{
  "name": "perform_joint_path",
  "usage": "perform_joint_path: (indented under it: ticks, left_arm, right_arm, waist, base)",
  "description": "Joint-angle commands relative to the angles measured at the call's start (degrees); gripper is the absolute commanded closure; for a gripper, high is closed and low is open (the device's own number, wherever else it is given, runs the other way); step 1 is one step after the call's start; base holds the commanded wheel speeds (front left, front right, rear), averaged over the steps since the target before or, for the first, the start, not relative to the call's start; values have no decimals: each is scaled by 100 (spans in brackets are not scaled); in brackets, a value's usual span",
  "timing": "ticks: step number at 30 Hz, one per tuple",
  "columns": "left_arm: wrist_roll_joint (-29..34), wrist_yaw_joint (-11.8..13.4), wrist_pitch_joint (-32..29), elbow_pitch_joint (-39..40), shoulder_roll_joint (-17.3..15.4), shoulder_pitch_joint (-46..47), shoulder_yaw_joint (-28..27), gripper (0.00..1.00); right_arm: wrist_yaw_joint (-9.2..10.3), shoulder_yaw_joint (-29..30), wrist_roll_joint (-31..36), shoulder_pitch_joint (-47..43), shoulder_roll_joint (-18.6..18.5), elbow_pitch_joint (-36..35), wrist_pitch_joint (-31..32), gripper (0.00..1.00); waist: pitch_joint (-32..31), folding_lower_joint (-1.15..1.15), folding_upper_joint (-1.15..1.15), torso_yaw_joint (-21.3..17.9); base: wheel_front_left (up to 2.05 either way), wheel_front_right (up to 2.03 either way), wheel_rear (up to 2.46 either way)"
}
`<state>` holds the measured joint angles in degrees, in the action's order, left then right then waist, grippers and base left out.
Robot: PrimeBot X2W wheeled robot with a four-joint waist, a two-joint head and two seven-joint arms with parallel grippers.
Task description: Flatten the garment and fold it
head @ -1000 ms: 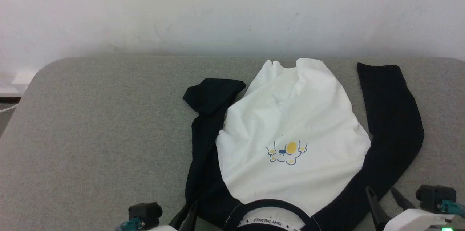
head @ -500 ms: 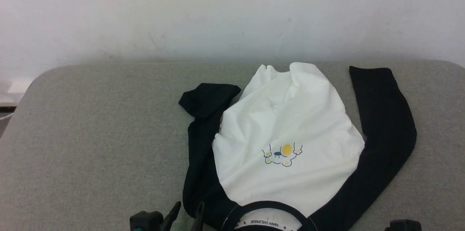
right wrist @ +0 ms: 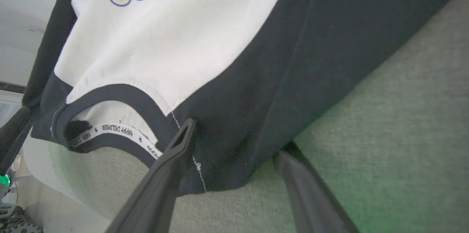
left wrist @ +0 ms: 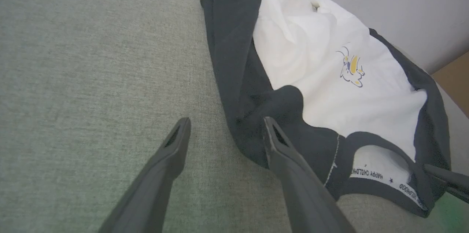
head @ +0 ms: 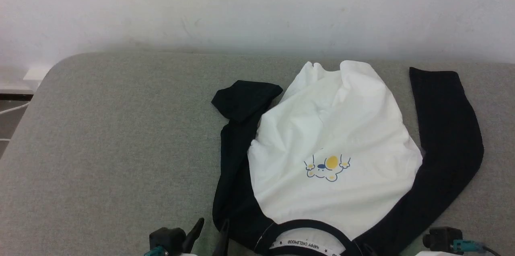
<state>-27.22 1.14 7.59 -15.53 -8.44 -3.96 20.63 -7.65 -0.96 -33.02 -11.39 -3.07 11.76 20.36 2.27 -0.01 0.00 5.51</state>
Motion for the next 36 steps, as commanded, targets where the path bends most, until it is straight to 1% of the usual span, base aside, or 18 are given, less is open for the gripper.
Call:
perform_joint_path:
  ticks: [1, 2, 3, 4, 8, 16, 26, 27, 28, 31, 36]
  left_arm:
    - [0, 4, -23, -44, 1, 114, 27, 0]
    - [0, -7, -40, -63, -4, 129, 43, 0]
    - [-13, -18, -61, -83, 0, 139, 55, 0]
    - [-29, -27, -94, -105, 5, 148, 67, 0]
    - [-105, -84, -278, -227, -4, 160, 126, 0]
    - [-425, -283, -524, -259, 96, 127, 190, 0]
    - [-595, -219, -755, -450, 176, 280, 196, 0]
    - [-622, -247, -782, -466, 181, 290, 210, 60]
    - [-644, -295, -801, -474, 183, 294, 234, 100]
    - [-672, -355, -756, -454, 172, 307, 243, 100]
    - [-506, -283, -440, -177, 46, 320, 194, 100]
  right_arm:
    - [16, -81, 34, 51, 19, 219, 18, 0]
    - [16, -102, 57, 84, 19, 269, 0, 50]
    - [16, -134, 89, 115, 19, 308, -13, 93]
    - [16, -166, 115, 141, 19, 333, -32, 100]
    - [16, -191, 183, 200, 19, 307, -168, 100]
    - [16, -320, 271, 104, 19, -175, -197, 100]
    - [16, -354, 341, 70, 19, -479, -175, 100]
    - [16, -353, 340, 81, 19, -486, -185, 100]
    - [16, -354, 345, 91, 19, -492, -201, 100]
    - [16, -373, 359, 122, 19, -532, -314, 100]
    - [16, -373, 457, 157, 6, -788, -638, 100]
  waist:
    - [32, 1, 0, 14]
    - [44, 1, 0, 13]
    - [53, 1, 0, 9]
    - [58, 1, 0, 0]
    - [55, 1, 0, -74]
    - [8, 1, 0, -263]
    - [68, 1, 0, -390]
    - [78, 1, 0, -395]
    - [87, 1, 0, -395]
    - [97, 1, 0, -384]
    - [-5, 1, 0, -365]
  base:
    - [0, 0, 0]
    - [0, 0, 0]
    - [0, 0, 0]
    - [0, 0, 0]
    - [0, 0, 0]
    - [0, 0, 0]
    - [0, 0, 0]
    - [0, 0, 0]
    - [0, 0, 0]
    - [0, 0, 0]
    - [0, 0, 0]
